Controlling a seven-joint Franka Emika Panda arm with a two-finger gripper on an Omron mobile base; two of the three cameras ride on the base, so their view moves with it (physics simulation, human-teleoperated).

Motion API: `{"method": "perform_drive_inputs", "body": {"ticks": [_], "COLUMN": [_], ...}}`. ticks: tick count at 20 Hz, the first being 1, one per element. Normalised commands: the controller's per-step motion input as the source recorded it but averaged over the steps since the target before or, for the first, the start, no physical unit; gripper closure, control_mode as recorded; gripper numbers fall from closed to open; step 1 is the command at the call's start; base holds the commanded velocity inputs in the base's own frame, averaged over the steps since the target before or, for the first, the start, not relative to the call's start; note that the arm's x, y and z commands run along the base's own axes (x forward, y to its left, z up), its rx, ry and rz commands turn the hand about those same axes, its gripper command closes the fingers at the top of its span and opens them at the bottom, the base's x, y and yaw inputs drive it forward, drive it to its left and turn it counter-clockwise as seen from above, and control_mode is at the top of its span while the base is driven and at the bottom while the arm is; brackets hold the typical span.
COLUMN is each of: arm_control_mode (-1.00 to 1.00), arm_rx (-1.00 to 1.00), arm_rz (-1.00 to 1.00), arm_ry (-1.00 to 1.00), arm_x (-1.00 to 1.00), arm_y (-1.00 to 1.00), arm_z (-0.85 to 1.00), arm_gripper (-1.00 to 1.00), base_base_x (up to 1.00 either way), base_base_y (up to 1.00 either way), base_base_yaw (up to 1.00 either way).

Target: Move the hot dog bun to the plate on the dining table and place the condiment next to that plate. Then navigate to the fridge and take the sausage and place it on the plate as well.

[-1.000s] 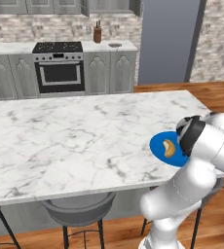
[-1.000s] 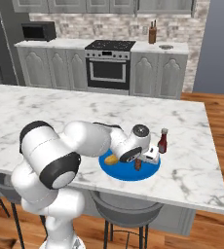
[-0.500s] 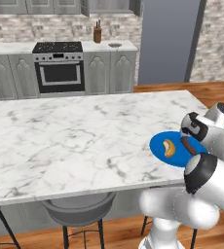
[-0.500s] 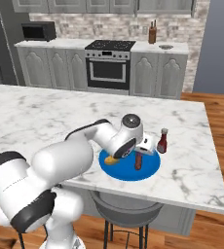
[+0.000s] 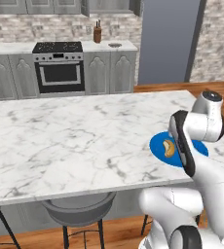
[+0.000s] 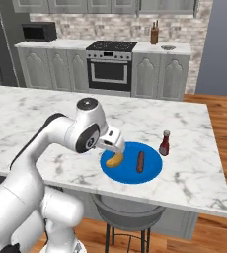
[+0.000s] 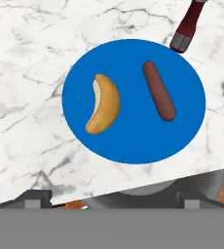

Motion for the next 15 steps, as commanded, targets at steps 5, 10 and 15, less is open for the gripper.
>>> {"method": "perform_drive_inputs", "body": {"ticks": [5, 10, 15], "arm_control_mode": [-1.0, -1.0, -1.0], "arm_rx": [-0.01, 0.0, -0.02], "arm_rz": [0.0, 0.0, 0.08], "arm_ry": [0.26, 0.27, 0.16], "arm_x": [-0.95, -0.77, -0.46], "arm_y": [1.0, 0.95, 0.99], "arm_z": [0.46, 0.19, 0.01], "arm_gripper": [-1.0, -1.0, -1.0], "base_base_x": [0.0, 0.0, 0.0], "base_base_y": [0.0, 0.0, 0.0], "base_base_yaw": [0.0, 0.0, 0.0]}}
